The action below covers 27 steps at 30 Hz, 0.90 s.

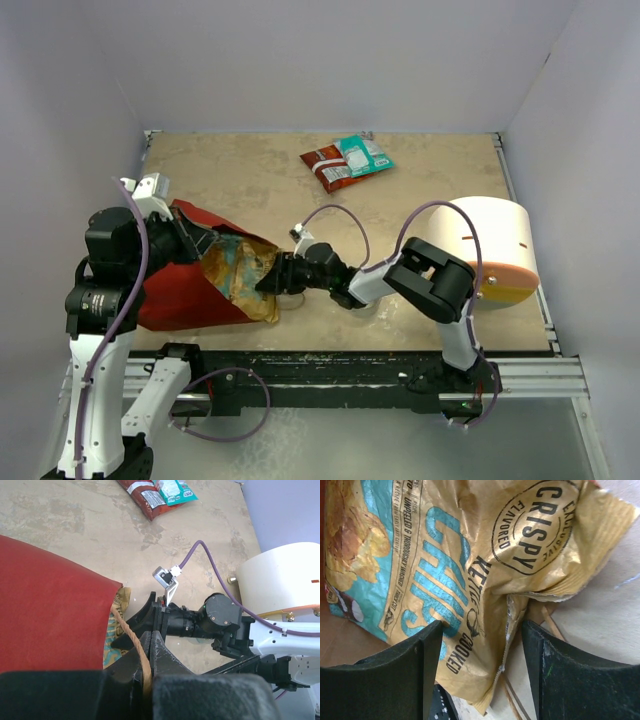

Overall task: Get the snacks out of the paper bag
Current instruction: Take out the snack from the paper bag.

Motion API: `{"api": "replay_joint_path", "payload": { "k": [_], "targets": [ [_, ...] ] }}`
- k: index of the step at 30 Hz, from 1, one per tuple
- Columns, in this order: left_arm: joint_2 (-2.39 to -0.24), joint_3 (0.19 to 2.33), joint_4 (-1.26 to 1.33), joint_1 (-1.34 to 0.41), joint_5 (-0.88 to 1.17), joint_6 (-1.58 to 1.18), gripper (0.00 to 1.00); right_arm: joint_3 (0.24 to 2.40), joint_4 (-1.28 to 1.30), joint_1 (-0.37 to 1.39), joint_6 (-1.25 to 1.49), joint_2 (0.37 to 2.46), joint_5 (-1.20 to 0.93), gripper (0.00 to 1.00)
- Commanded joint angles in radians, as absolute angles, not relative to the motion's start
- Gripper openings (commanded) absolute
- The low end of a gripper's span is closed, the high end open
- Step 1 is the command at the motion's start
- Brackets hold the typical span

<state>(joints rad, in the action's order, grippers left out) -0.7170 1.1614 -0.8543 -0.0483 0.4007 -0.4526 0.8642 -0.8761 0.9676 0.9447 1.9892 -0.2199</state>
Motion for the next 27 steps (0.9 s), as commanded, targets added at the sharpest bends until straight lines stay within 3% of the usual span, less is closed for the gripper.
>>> {"api": "replay_joint_path", "payload": {
  "k": [1, 10, 16, 19, 23, 27],
  "targets": [
    [-0.702, 1.178, -0.804, -0.049, 0.426, -0.453, 0.0, 0.913, -0.949, 0.986, 0.996, 2.026, -0.224, 0.66],
    [-0.713, 1.161, -0.798, -0.049, 0.429, -0.457, 0.0, 0.978, -0.972, 0.996, 1.028, 2.068, -0.204, 0.5],
    [-0.712, 1.162, -0.788, -0.049, 0.432, -0.471, 0.0, 0.977, -0.98, 0.996, 1.019, 2.014, -0.184, 0.27],
    [-0.708, 1.169, -0.796, -0.049, 0.419, -0.467, 0.0, 0.937, -0.985, 0.996, 1.0, 1.95, -0.16, 0.21],
    [-0.702, 1.194, -0.82, -0.049, 0.373, -0.437, 0.0, 0.89, -0.976, 0.995, 0.975, 1.877, -0.158, 0.01],
    [-0.704, 1.239, -0.863, -0.049, 0.316, -0.394, 0.0, 0.845, -0.964, 0.995, 0.946, 1.781, -0.144, 0.0]
  ]
}}
